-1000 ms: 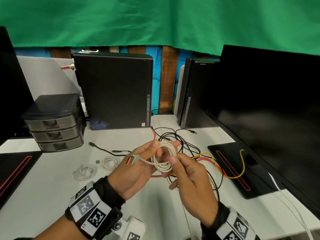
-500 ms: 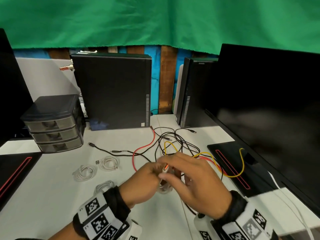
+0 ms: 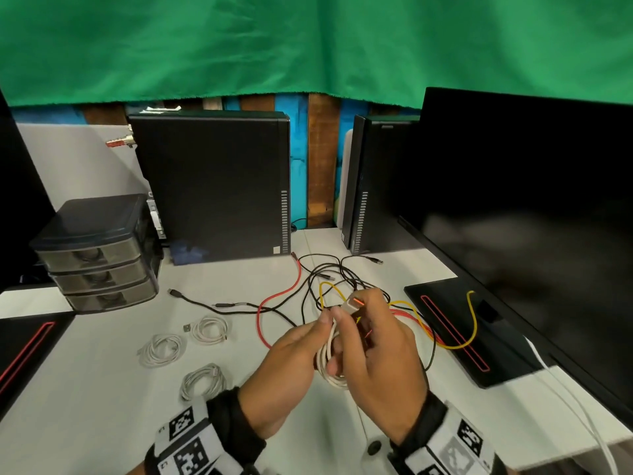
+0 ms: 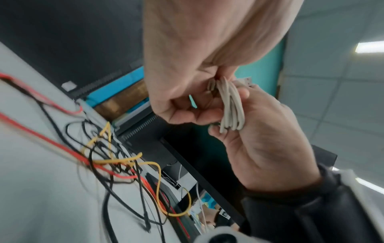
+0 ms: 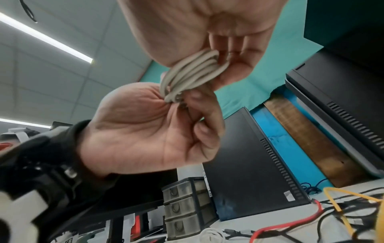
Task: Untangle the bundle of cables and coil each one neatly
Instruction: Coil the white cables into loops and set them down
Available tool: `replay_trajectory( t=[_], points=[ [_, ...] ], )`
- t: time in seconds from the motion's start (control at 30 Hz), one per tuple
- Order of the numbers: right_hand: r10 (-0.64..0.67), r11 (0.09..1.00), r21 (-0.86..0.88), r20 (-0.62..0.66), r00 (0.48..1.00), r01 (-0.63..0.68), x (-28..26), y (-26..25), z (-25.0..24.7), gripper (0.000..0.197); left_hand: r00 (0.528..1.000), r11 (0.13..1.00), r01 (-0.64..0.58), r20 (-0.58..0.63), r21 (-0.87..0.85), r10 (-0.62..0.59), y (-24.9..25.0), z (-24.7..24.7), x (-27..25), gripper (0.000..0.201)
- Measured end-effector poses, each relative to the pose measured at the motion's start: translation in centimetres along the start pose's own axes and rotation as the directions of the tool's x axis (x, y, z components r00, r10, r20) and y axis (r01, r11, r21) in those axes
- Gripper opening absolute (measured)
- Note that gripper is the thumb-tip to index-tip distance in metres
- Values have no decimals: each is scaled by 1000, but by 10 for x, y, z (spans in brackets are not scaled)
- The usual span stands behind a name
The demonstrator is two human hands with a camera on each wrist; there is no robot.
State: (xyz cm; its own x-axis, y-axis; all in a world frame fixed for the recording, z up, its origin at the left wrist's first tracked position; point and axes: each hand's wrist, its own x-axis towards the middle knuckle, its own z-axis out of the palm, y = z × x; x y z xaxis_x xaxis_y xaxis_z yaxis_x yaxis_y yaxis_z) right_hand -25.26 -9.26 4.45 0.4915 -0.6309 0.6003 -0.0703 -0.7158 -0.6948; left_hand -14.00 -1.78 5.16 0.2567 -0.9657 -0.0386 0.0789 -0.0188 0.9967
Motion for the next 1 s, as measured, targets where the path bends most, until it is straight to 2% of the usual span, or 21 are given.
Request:
replay_trajectory(
  t=[0.23,0.3,0.37,0.5,0.6,0.67,0.77,0.8,0.9,0.93,0.97,1.0],
  points=[
    [41,985,172,-91,995,-25,-1,-13,2,12,976,988,-146,-158,41,151,13,15,-6,51],
    [83,967,247,-95,992,-57,-3,-17,2,11,972,981,-187,-137,52,192,10,15,-8,54],
    [135,938,334,-88,987,-98,-2,-18,1,13,967,966,-241,-65,94,247,7,14,-9,52],
    [196,920,368,-134,971,-135,2,-16,0,21,925,884,-368,18,287,379,6,9,-13,38],
    [252,879,444,-128,959,-171,4,-18,-1,22,873,791,-463,51,398,485,11,5,-13,23],
    [264,867,462,-109,958,-186,7,-22,-4,21,845,745,-488,32,454,534,15,6,-13,19],
    [276,809,553,-56,959,-201,10,-28,-6,14,813,731,-484,-61,481,578,14,8,-11,29],
    [279,795,566,-25,960,-217,10,-28,-6,26,805,739,-473,-105,480,584,13,6,-8,31],
    [206,851,480,66,976,-213,8,-17,-6,64,792,768,-432,-208,473,574,13,-6,0,33],
    [133,920,365,49,990,-141,8,-12,-7,69,792,768,-417,-221,486,570,13,-10,2,34],
    [18,986,165,0,1000,-18,9,-8,-10,68,799,768,-398,-223,502,559,14,-14,3,35],
    [-123,989,-84,-30,992,120,10,-3,-12,63,810,768,-378,-217,517,545,14,-17,3,34]
  ],
)
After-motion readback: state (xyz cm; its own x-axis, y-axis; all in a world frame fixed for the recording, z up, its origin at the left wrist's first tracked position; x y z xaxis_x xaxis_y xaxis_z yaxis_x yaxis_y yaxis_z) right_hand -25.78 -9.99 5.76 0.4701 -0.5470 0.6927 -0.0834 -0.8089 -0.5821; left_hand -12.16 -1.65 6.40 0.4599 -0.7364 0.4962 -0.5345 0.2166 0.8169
